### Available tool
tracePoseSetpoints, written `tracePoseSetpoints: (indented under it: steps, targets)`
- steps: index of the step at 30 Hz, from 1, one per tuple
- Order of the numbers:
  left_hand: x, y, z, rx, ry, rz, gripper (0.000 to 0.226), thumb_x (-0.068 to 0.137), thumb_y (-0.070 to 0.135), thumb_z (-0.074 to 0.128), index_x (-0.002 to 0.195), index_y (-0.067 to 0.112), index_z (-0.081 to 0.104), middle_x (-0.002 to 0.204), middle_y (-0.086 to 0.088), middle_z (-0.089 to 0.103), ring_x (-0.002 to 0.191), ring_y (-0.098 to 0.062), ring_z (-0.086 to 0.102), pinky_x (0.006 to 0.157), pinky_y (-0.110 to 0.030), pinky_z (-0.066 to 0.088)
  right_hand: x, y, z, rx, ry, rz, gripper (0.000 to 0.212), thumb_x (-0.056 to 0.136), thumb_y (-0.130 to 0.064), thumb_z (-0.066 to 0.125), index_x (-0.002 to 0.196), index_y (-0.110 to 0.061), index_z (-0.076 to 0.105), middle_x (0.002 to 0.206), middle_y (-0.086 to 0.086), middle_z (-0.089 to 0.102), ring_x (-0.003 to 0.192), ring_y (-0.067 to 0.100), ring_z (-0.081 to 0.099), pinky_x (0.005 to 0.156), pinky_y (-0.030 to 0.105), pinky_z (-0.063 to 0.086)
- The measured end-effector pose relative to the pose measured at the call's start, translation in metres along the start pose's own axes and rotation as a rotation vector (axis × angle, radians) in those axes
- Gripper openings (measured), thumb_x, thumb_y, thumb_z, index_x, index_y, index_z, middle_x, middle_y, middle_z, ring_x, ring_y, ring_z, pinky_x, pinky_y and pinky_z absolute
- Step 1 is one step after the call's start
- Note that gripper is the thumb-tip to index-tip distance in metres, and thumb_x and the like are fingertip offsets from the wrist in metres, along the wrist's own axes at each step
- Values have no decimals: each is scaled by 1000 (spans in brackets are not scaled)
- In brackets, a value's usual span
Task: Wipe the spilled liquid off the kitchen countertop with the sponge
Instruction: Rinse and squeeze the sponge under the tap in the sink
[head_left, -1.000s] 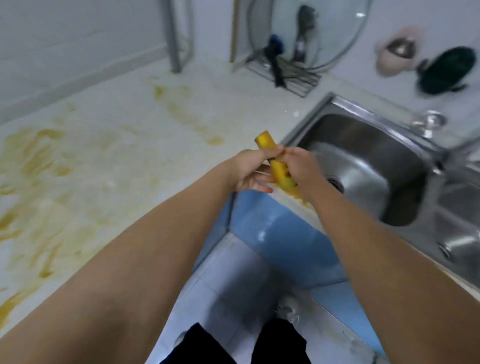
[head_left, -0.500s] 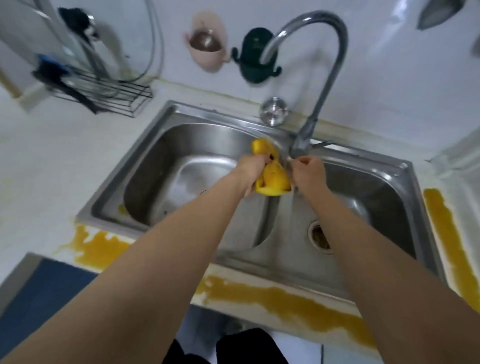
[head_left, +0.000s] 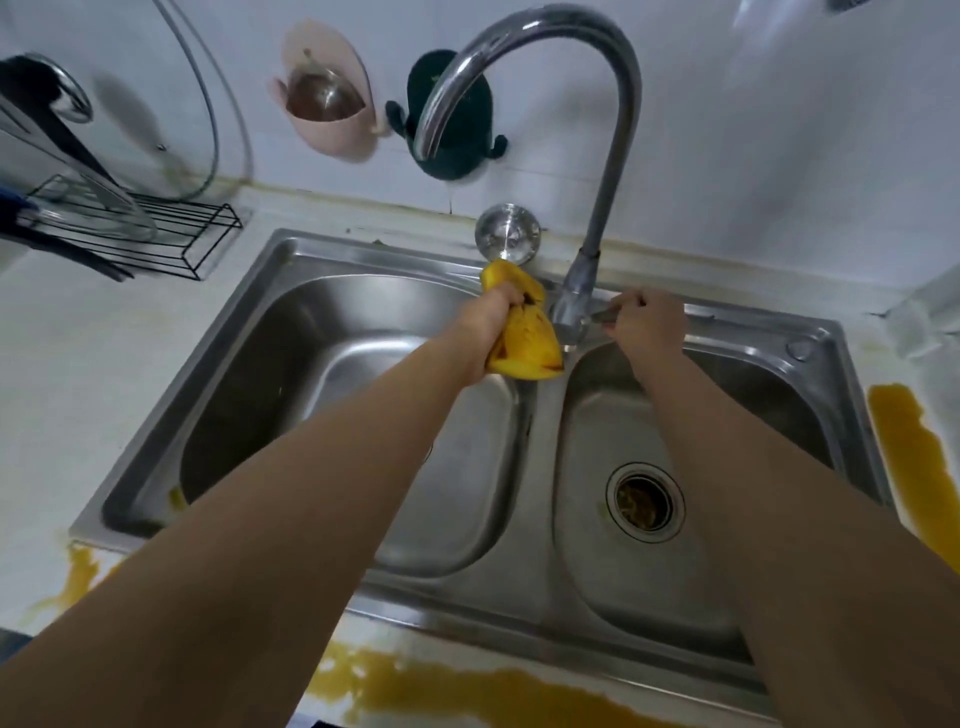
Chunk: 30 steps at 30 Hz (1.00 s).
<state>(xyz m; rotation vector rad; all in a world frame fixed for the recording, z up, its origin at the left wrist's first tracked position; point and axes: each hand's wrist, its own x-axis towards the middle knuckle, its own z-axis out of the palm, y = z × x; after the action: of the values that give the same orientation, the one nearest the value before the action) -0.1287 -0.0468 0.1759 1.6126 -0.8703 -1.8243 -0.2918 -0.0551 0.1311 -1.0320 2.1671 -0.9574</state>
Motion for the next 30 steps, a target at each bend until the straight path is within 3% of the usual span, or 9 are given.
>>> tracePoseSetpoints:
  steps: [4, 8, 11, 14, 17, 19, 23, 27, 30]
  targets:
    - [-3, -5, -1, 21, -2, -1, 42, 93, 33, 49, 128, 9, 50, 118, -15, 63, 101, -32, 63, 92, -44, 51, -23, 8, -7, 9, -42, -45, 25, 89, -10, 45, 91, -1, 68, 96, 21, 68, 94, 36, 63, 88, 48, 50]
    - [-7, -11, -5, 5, -2, 5, 35, 95, 32, 48, 122, 10, 52, 110, -15, 64, 93, -30, 63, 88, -42, 53, -46, 10, -11, 31, -57, -22, 25, 90, -13, 44, 96, -2, 66, 99, 20, 67, 98, 35, 61, 91, 46, 48]
    - [-10, -11, -14, 2, 19, 22, 35, 95, 30, 48, 123, 10, 51, 111, -15, 63, 94, -30, 63, 86, -42, 53, -54, 1, -1, 99, -34, 104, 29, 89, -18, 45, 102, 3, 62, 103, 23, 65, 100, 39, 61, 91, 48, 49]
    - [-11, -10, -25, 12, 57, 36, 34, 93, 30, 49, 121, 10, 52, 112, -15, 64, 99, -32, 63, 89, -43, 53, -77, -16, 12, 282, -335, 288, 37, 90, -36, 50, 115, -9, 52, 105, 19, 63, 91, 35, 66, 75, 44, 57]
    - [-11, -7, -40, 58, 102, 52, 30, 93, 28, 50, 115, 8, 53, 109, -15, 64, 100, -31, 62, 91, -42, 52, -93, -39, 27, 298, -618, 283, 50, 90, -51, 46, 128, -20, 44, 118, 12, 61, 91, 28, 65, 61, 33, 56]
    - [-11, -5, -51, 128, 112, 67, 25, 93, 29, 50, 110, 11, 54, 110, -14, 64, 99, -30, 62, 91, -41, 52, -91, -55, 39, 344, -661, 212, 49, 87, -57, 46, 127, -28, 45, 124, 7, 59, 101, 27, 61, 71, 42, 56]
    - [-8, 0, -70, 302, 49, 149, 25, 94, 24, 50, 117, 14, 54, 114, -10, 62, 101, -27, 61, 94, -41, 50, -92, -87, 71, 375, -680, 197, 72, 68, -63, 62, 130, -34, 38, 127, 5, 53, 107, 31, 57, 84, 58, 49]
    - [-2, 5, -89, 473, 20, 196, 41, 91, 8, 55, 131, 12, 49, 110, -8, 56, 104, -25, 55, 88, -34, 48, -85, -107, 101, 365, -536, 142, 7, 82, -20, 64, 87, -17, 59, 88, 7, 64, 88, 25, 62, 84, 44, 54]
    - [-1, 6, -98, 462, -20, 50, 37, 93, 11, 53, 129, 8, 43, 109, -11, 54, 100, -28, 55, 91, -44, 51, -81, -111, 116, 290, -478, 119, 9, 84, -13, 57, 92, -12, 61, 88, 9, 63, 87, 25, 61, 86, 41, 53]
